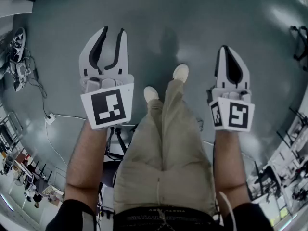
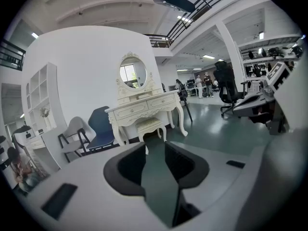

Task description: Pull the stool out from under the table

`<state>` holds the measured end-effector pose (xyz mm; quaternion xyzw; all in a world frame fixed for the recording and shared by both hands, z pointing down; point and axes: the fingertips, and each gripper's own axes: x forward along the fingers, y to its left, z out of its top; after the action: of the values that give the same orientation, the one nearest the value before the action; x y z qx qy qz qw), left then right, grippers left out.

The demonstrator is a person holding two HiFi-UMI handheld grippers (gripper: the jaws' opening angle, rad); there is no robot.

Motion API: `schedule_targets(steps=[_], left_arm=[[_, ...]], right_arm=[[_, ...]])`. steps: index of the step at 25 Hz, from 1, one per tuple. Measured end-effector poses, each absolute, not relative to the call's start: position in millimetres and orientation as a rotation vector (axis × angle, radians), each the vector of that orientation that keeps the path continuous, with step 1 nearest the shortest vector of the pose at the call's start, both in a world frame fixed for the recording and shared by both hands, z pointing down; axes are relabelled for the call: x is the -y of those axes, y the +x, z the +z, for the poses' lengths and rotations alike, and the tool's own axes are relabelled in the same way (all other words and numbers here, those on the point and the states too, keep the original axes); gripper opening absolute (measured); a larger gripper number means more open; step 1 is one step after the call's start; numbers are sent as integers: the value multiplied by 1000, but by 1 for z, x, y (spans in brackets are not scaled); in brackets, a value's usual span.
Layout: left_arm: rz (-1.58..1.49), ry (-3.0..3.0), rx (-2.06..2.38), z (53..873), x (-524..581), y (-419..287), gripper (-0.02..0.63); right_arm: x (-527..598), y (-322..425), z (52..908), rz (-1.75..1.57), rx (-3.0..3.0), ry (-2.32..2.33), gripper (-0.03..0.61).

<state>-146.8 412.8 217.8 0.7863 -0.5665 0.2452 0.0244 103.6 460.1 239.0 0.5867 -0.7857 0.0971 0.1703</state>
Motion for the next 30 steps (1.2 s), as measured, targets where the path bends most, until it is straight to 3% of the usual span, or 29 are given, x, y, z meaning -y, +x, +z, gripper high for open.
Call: schedule_targets(steps=[15,18,22,25,30], left_arm=[[680,2362,1756,221,-367,-102,126],[710,2340,1735,228,-351,-98,126],[729,2303,1735,240,-336,-98,157],[728,2256,1718,252,-326,-102,192],[750,2259,1702,264,-301,-121,193]], right_arm=[[-411,130,249,329,2300,1537,9],[-392,140,254,349,2315,1475,129],[-365,152,257,336,2340,1421,200],[-348,158,260,369,2338,1438,224],[-322,153,278,451,2295,1489,230]])
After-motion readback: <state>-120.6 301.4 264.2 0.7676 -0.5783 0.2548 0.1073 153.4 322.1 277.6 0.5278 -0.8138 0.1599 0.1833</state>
